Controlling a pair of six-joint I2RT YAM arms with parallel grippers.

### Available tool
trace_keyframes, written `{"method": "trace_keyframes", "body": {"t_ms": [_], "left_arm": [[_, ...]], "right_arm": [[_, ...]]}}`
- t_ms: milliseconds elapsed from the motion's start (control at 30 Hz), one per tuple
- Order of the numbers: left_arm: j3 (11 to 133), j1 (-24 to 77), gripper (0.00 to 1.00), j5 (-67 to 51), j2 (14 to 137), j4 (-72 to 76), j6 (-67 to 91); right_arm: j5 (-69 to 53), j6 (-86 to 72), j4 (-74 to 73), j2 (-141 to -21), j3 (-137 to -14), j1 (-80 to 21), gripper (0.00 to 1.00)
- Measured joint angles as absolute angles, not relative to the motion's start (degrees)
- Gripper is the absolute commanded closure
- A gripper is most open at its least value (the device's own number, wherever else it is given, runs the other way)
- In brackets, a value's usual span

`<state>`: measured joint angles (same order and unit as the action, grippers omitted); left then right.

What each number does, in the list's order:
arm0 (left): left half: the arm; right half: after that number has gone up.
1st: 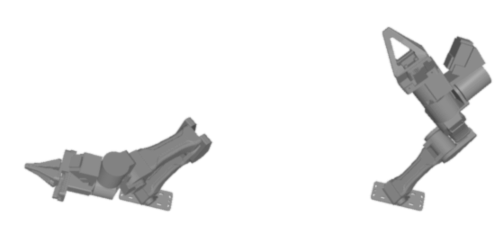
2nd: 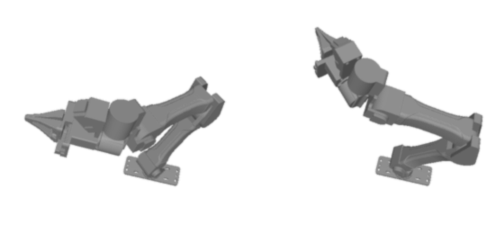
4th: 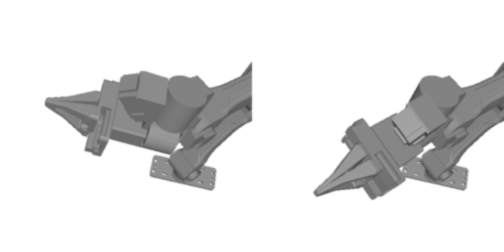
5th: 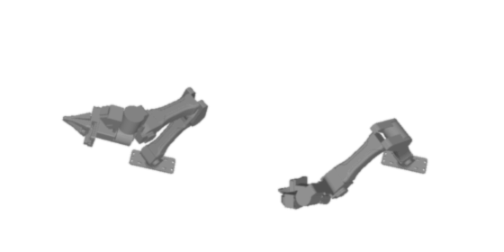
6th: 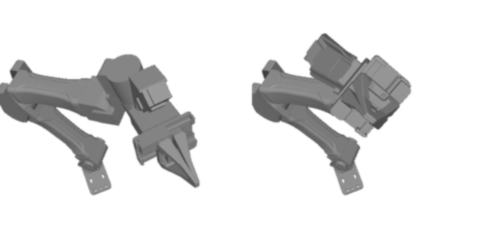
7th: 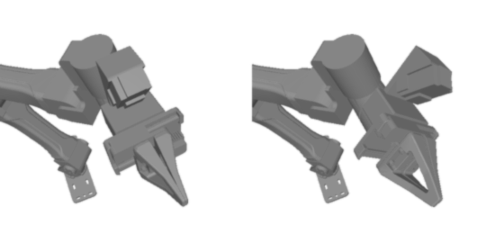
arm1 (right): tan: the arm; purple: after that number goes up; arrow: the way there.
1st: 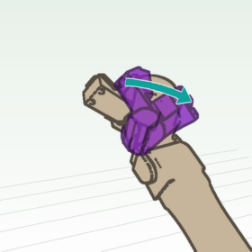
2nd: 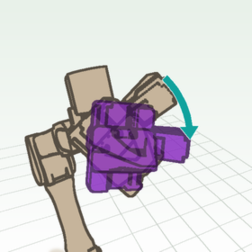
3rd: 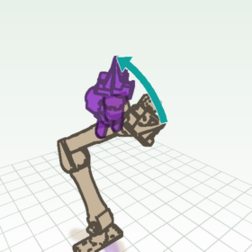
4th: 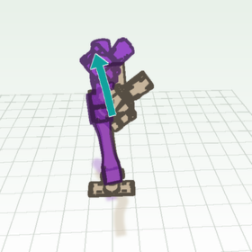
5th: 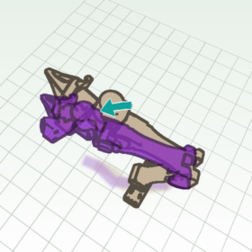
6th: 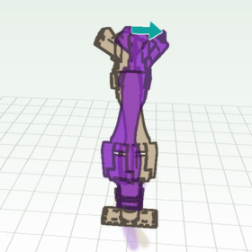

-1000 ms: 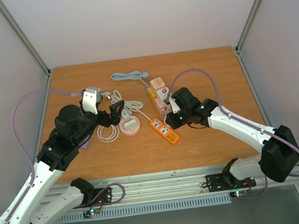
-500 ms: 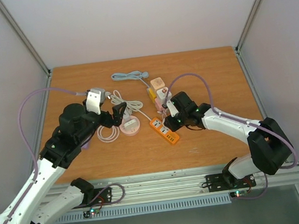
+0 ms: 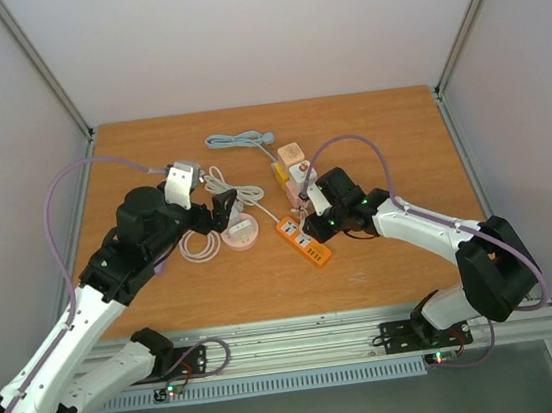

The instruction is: Insert the plug

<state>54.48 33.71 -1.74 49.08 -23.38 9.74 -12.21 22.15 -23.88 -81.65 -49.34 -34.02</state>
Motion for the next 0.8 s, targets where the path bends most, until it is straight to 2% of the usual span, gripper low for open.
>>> {"method": "trace_keyframes", "body": {"t_ms": [800], "left_arm": [[54.5, 33.5, 0.01, -2.2, 50.7, -23.4, 8.9]], "right_arm": [[-12.1, 22.2, -28.9, -84.3, -53.4, -34.6, 0.96]]}}
